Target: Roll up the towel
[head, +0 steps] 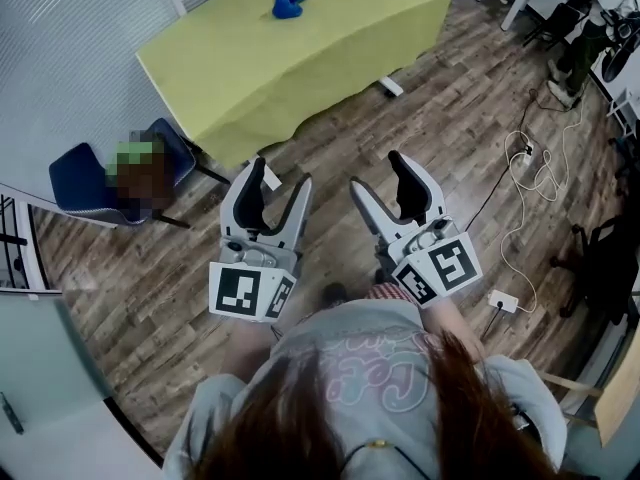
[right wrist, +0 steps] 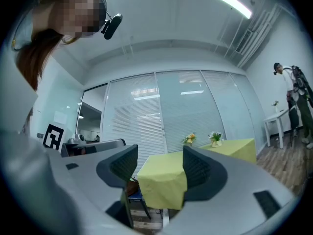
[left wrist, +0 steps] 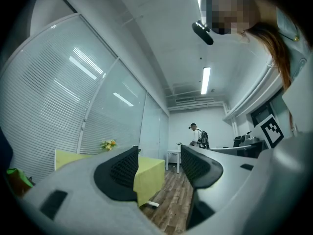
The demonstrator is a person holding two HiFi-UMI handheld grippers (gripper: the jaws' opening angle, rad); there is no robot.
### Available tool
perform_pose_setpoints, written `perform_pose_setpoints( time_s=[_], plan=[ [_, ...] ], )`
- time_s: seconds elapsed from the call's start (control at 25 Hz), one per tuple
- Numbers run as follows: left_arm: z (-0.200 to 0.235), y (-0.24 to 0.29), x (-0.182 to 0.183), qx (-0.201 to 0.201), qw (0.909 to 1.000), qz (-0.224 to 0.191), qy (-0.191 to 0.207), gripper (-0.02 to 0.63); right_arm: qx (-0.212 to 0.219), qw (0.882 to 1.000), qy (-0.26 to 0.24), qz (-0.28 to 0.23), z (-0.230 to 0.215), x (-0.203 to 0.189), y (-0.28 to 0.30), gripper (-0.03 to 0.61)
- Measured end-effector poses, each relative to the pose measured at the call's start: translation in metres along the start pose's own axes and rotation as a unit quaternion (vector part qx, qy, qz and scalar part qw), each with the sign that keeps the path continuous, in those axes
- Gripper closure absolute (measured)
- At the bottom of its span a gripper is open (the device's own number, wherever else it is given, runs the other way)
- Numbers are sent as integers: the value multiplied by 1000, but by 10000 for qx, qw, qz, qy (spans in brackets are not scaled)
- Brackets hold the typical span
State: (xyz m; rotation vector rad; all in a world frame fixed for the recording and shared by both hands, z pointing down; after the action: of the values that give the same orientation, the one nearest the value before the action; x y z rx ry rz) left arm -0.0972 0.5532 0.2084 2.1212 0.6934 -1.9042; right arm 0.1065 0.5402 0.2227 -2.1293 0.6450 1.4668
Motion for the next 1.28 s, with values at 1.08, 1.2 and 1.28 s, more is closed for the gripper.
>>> perform_pose_setpoints(
  time_s=[1.08, 1.2, 1.28],
  plan=[
    [27, 75, -12, 201, 9986, 145, 472, 371, 237, 9996, -19, 142, -55, 12, 56, 305],
    [39, 96, -15, 285, 9982, 135, 517, 371, 320, 9994, -27, 155, -71, 16, 79, 305],
    [46, 112, -18, 323, 9979, 143, 551, 371, 368, 9992, -29, 156, -83, 19, 93, 305]
  ],
)
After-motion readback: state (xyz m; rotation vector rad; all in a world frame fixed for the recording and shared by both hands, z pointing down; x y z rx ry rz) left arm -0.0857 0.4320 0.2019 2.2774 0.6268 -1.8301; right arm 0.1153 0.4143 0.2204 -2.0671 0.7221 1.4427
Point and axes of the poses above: the fingertips, and each gripper's own axes: y forward along the fingers, z to its left, x out of its top, the point moved 8 cm from there along -y, backward along the fingers, and after that the axes turned 10 degrees about y, right-handed, at the moved point
